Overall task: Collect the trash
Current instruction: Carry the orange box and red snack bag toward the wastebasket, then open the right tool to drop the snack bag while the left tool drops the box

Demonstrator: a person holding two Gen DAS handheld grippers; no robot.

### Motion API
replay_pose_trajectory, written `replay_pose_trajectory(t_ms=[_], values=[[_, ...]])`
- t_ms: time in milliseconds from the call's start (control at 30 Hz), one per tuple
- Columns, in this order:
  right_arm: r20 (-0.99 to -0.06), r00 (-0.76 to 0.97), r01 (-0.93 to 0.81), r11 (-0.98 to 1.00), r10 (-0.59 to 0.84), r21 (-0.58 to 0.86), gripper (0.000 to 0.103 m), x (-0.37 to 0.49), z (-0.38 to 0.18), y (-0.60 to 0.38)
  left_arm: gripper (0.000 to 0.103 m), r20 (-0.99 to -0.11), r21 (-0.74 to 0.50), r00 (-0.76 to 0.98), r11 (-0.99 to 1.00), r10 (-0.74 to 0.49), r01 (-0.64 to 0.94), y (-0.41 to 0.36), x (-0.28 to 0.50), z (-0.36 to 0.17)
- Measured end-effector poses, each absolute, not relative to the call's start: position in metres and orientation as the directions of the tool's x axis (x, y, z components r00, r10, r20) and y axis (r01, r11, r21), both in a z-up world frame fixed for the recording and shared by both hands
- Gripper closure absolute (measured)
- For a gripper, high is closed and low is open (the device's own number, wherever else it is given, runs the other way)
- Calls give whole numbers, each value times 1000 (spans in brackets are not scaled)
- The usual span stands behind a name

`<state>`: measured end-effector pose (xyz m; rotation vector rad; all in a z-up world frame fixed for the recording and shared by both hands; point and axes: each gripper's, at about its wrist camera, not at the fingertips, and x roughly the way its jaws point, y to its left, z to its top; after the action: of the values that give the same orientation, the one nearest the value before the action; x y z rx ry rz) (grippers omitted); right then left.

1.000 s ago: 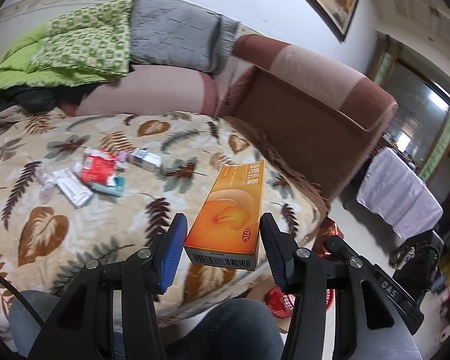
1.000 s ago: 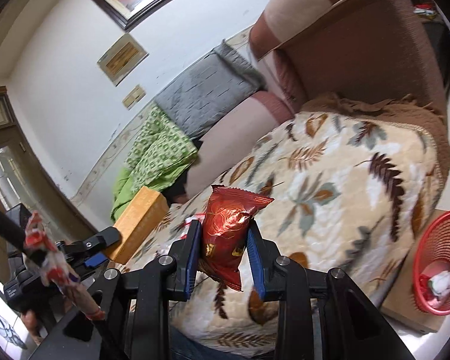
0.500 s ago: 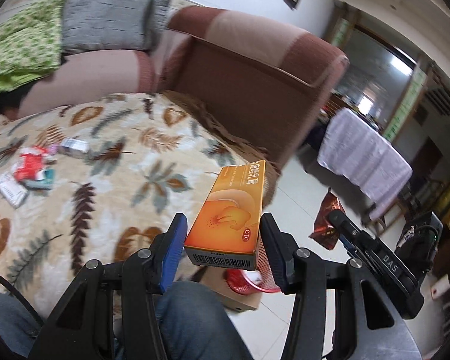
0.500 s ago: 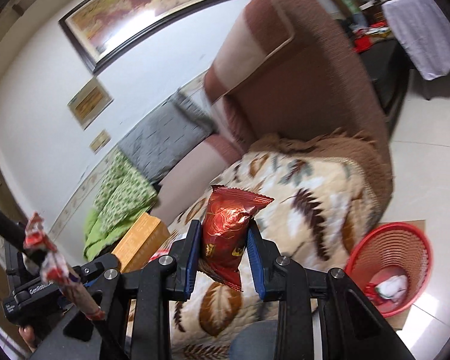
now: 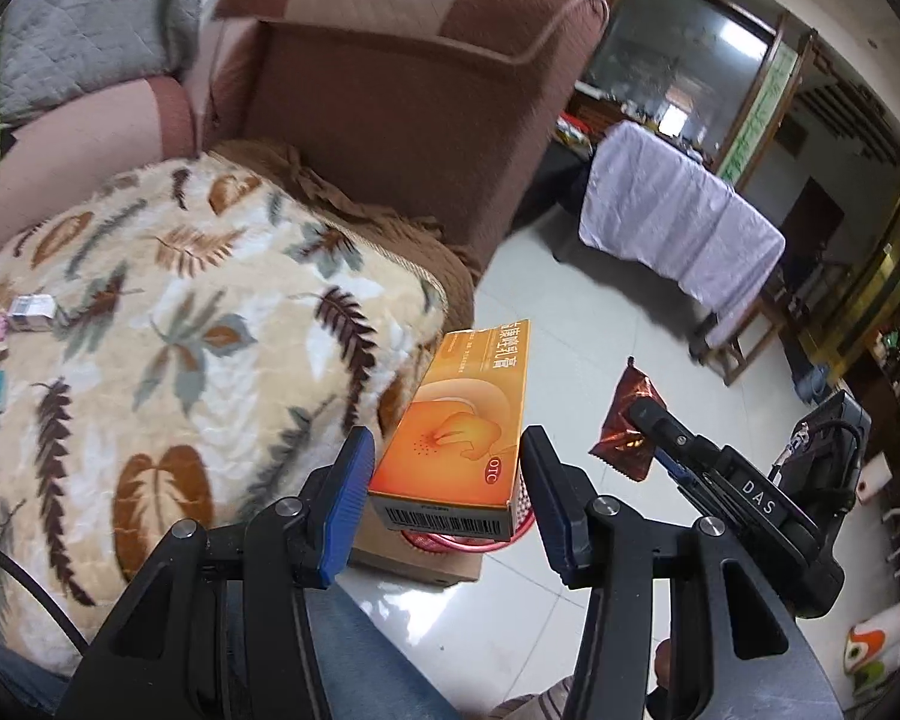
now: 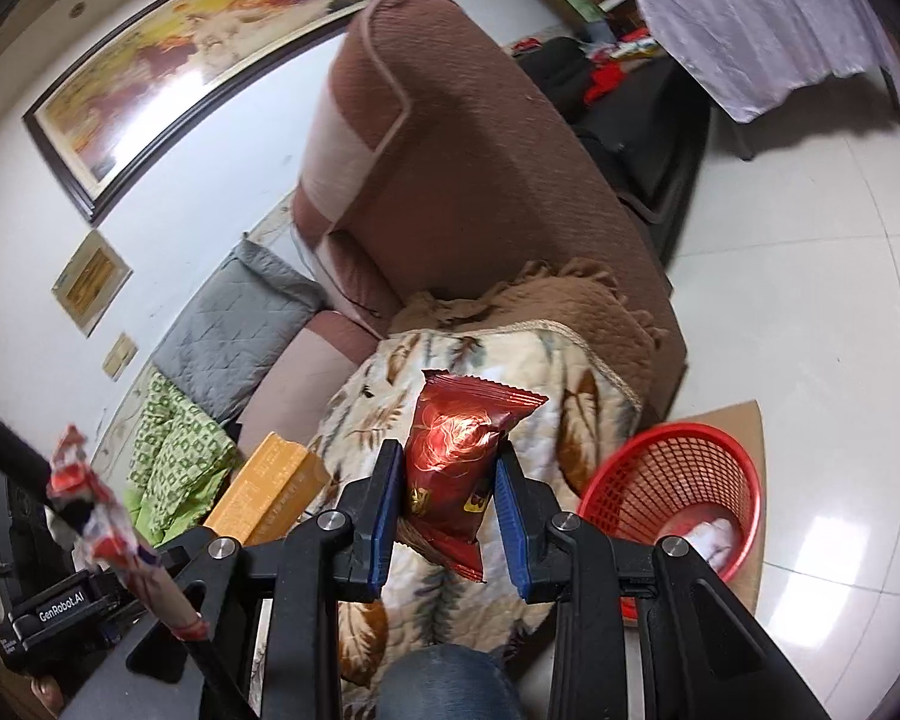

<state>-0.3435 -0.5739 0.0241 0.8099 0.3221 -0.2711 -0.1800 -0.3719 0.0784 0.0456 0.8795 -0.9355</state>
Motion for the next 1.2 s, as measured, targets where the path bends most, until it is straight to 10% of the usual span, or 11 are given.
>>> replay_pose_trajectory(t_ms=[1200], values=[[-524,838,519,523,-154,676,64,-331,-66,-645,53,-835,-454,-79,601,-544,658,-521,-121,-73]])
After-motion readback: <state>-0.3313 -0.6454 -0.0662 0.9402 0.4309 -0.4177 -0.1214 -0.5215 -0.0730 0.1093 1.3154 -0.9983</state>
